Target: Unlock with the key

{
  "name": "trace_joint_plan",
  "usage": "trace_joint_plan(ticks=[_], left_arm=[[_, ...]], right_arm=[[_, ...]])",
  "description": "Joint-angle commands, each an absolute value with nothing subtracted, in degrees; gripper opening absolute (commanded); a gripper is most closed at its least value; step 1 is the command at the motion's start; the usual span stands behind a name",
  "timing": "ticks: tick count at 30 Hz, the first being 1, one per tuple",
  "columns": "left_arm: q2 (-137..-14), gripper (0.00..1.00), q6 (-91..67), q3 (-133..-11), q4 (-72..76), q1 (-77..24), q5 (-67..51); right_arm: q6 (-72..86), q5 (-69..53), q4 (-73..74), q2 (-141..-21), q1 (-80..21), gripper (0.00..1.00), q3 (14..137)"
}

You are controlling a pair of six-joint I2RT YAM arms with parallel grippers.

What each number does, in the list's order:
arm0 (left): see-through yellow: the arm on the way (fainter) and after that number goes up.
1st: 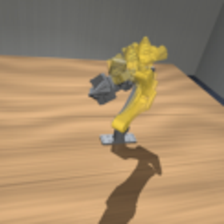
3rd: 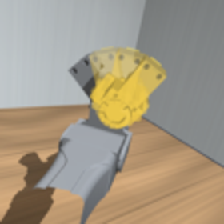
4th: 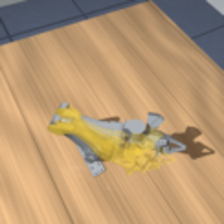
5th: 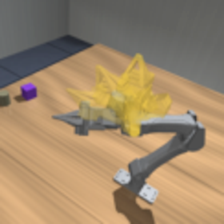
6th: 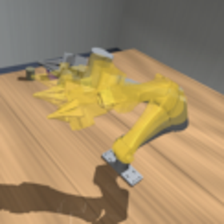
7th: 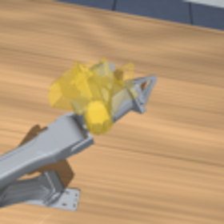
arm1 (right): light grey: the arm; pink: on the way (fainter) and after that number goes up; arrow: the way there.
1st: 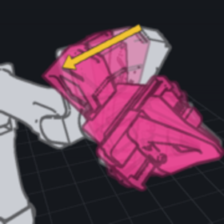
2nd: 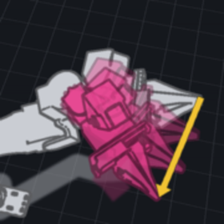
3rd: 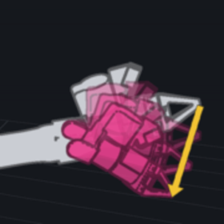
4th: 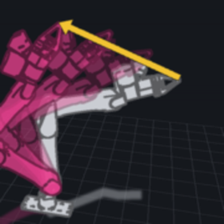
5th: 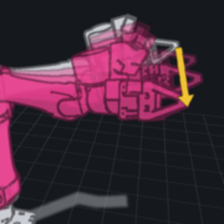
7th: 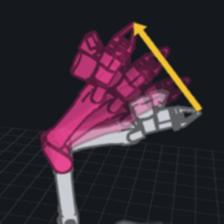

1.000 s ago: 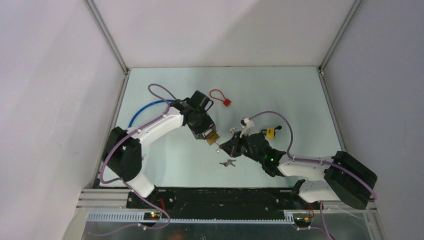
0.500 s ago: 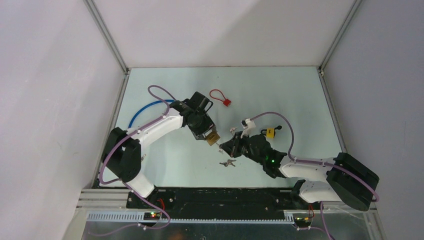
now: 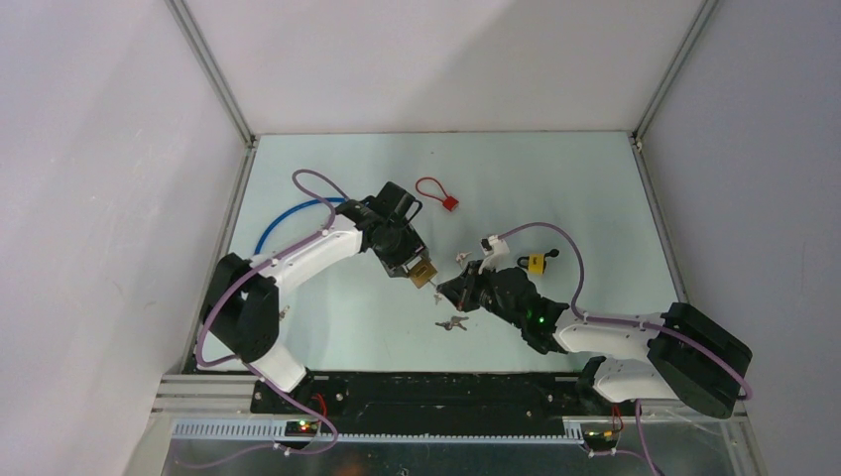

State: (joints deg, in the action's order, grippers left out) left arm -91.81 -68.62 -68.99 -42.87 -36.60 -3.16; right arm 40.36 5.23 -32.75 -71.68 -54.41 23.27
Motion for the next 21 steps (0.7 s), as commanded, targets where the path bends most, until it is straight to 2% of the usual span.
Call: trace_joint_plan(ticks=[1, 13, 21], left_arm=[[-87.9, 0.00, -70.4, -69.3, -41.4, -36.8, -5.8], [-87.6, 0.00, -72.1, -68.5, -39.7, -37.4, -9.1], [-85.8, 0.00, -73.8, -67.8, -37.9, -37.7, -11.7]], right_arm=[[40.3, 7.9, -34.6, -70.9, -54.5, 0.00, 23.5], [37.0, 9.8, -41.9, -72.9, -55.6, 0.00, 22.4], [33.8, 9.5, -59.7, -78.7, -56.6, 0.00, 18.3]])
